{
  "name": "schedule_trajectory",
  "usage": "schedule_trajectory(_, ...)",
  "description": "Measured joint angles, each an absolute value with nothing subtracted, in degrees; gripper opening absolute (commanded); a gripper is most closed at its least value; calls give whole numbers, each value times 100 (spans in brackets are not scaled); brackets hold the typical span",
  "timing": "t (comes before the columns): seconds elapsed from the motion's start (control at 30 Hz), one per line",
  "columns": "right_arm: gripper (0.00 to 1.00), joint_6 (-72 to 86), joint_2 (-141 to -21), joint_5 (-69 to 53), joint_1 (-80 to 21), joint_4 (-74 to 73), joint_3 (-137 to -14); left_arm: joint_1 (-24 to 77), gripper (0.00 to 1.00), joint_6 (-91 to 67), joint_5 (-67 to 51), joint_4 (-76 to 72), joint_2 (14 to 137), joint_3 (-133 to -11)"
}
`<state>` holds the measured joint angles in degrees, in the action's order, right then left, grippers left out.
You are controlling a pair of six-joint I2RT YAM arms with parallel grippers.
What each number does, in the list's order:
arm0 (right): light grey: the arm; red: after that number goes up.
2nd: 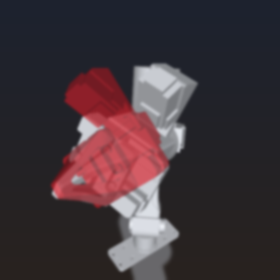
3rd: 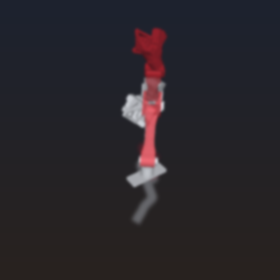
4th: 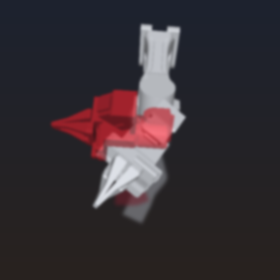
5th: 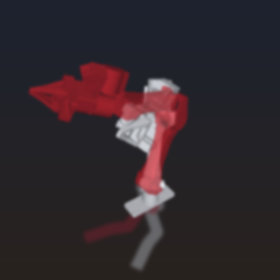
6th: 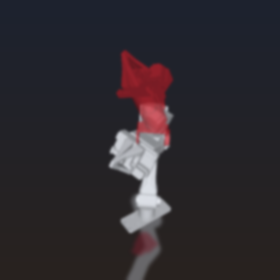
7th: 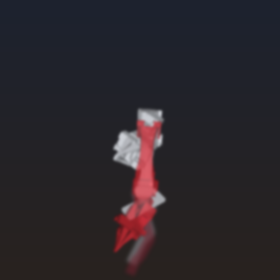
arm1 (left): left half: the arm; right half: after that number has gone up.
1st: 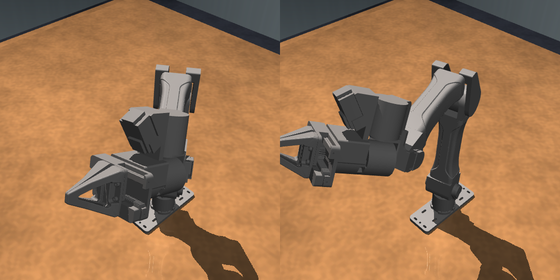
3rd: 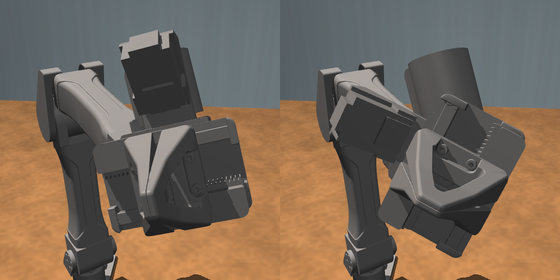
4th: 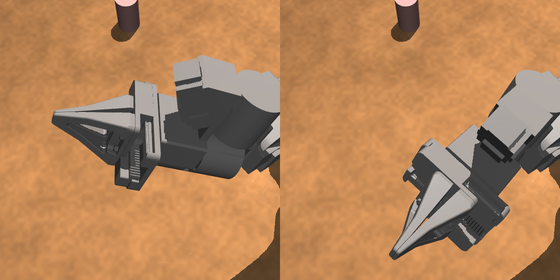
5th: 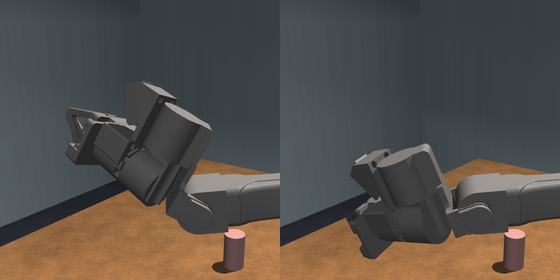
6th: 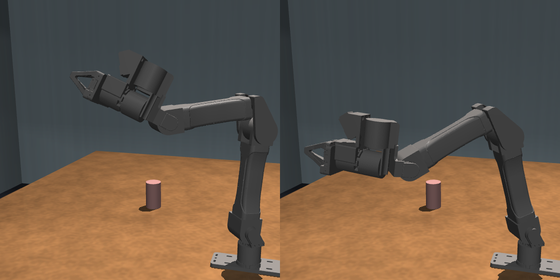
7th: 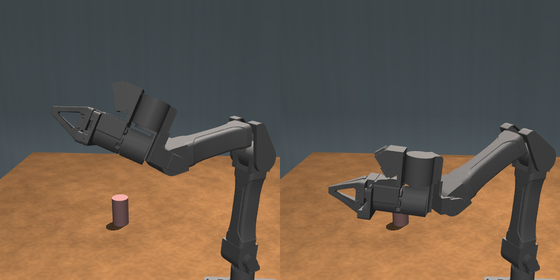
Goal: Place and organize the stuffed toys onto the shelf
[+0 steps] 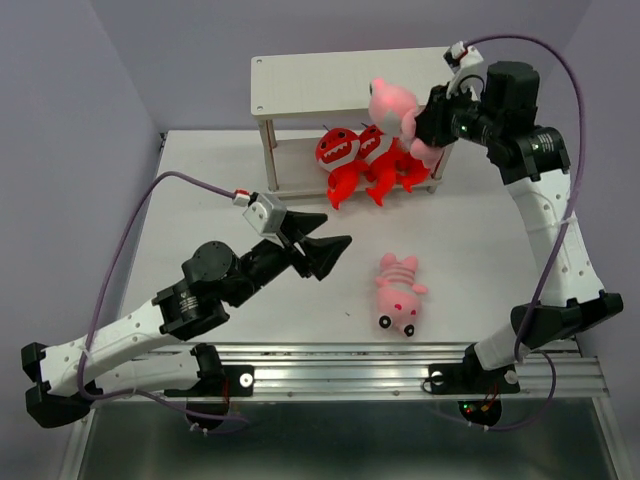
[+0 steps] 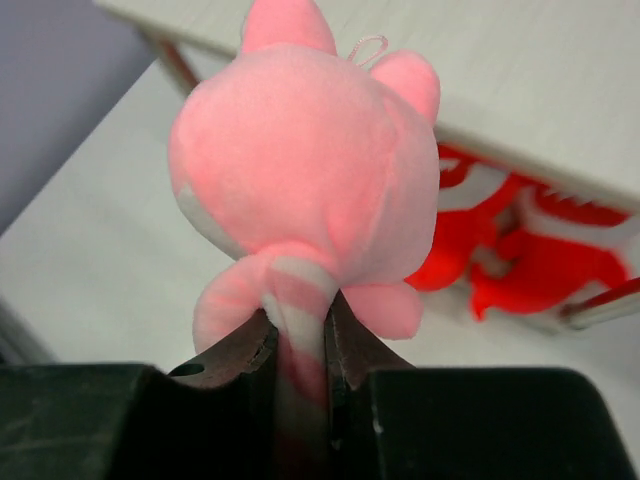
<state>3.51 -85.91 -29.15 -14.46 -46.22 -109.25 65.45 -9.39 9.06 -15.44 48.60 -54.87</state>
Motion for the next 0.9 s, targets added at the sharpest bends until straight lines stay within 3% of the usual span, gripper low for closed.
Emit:
schedule_trajectory(0.13, 1, -309, -9004, -1341, -1431, -4353, -12057, 6539, 77, -1249, 1151, -794, 4453, -4945)
schedule_trajectory(0.37, 6, -1326, -9655, 587, -1424, -3553, -12757, 6539, 77, -1778, 1402, -137, 3959, -4091)
schedule_trajectory(0.7, 16, -2469, -10945, 1730, -1518, -2532, -13181, 6539, 77, -2025, 1551, -143, 3516, -3782)
schedule_trajectory(0.9, 33, -2954, -11408, 2018, -1704, -2073, -13343, 6539, 77, -2058, 1551, -141, 3483, -3605)
